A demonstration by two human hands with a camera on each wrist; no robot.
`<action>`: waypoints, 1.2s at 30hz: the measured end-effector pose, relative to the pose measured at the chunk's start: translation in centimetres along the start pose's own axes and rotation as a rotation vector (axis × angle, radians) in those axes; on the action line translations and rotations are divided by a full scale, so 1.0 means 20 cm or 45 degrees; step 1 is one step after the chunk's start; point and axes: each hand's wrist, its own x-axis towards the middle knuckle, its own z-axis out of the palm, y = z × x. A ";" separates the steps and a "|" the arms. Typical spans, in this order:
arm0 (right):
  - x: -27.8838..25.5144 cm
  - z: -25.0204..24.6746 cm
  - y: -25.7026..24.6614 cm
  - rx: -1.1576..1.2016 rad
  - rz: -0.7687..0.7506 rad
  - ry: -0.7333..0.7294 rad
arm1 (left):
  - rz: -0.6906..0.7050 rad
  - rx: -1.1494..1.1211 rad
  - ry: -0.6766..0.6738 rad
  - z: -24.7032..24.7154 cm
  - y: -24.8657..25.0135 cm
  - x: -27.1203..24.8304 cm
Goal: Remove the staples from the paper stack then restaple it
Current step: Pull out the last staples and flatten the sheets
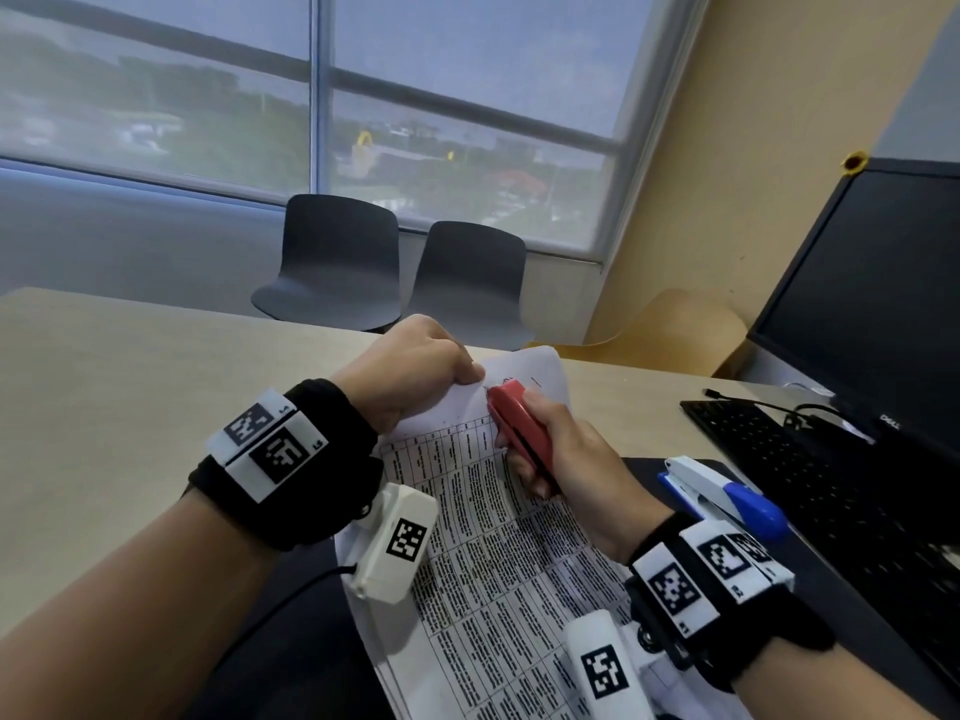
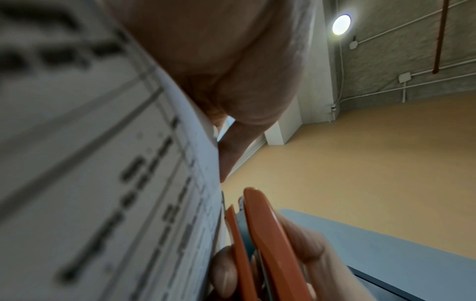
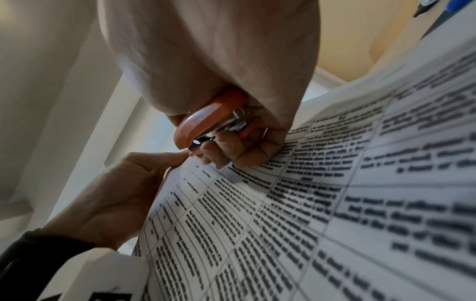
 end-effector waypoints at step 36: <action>-0.02 0.12 0.03 0.598 0.141 -0.063 | 0.045 0.224 0.144 0.06 0.02 -0.06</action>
